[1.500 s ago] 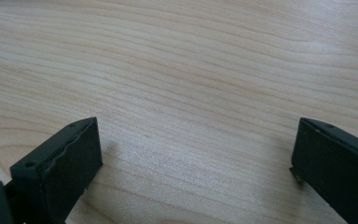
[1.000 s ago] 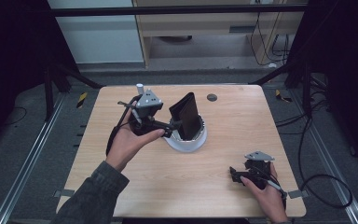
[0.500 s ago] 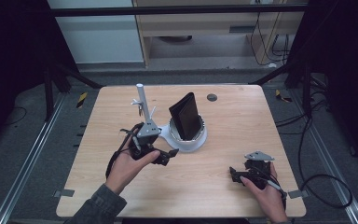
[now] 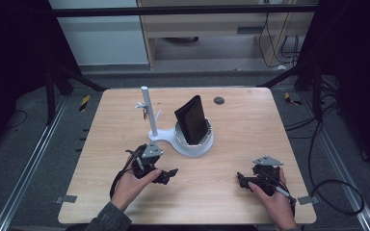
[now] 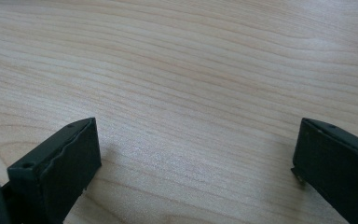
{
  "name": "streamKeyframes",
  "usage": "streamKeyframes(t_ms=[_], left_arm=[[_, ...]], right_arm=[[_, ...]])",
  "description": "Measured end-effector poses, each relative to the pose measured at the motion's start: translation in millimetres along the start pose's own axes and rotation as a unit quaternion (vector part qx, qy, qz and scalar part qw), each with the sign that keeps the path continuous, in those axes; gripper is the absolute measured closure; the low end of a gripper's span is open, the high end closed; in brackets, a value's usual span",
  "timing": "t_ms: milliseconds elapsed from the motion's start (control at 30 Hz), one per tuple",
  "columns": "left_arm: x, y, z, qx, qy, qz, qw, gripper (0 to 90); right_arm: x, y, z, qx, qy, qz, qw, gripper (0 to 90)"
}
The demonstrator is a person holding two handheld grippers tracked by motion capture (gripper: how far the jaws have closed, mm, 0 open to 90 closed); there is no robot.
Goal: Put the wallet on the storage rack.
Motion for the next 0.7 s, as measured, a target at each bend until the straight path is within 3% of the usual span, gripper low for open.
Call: streamKeyframes(t_ms=[167,233,400,700], left_arm=[[-18.5,-1.3,17.1,-0.006,0.016,-0.028,0.9995,6.2],[-29.3,0.3,24.7,-0.015,0.014,-0.059,0.9981,6.2],[-51.7,7.8,44.0,-0.028,0.035,-0.093,0.9946,6.4],[-79.1,14.8,73.0,-0.043,0.075,-0.112,0.99,6.4]], right_arm=[[-0.1,0.1,0.1,0.0,-0.001,0.0,1.0,0.8],[-0.1,0.1,0.1,0.0,-0.001,0.0,1.0,0.8],[-0.3,0.3,0.0,-0.002,-0.002,-0.001,1.0,0.6],[-1.2,0.8,1.0,-0.002,-0.006,0.0,1.0,0.6]])
Point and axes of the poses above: each handheld gripper's, and its own axes: y roughly backward along the jaws, z roughly out of its underside, x roughly to its right, the point moved 3 cm from there along -y, roughly forward along the jaws, and after that the axes turned 13 degrees about -x, right-handed, at the moved point
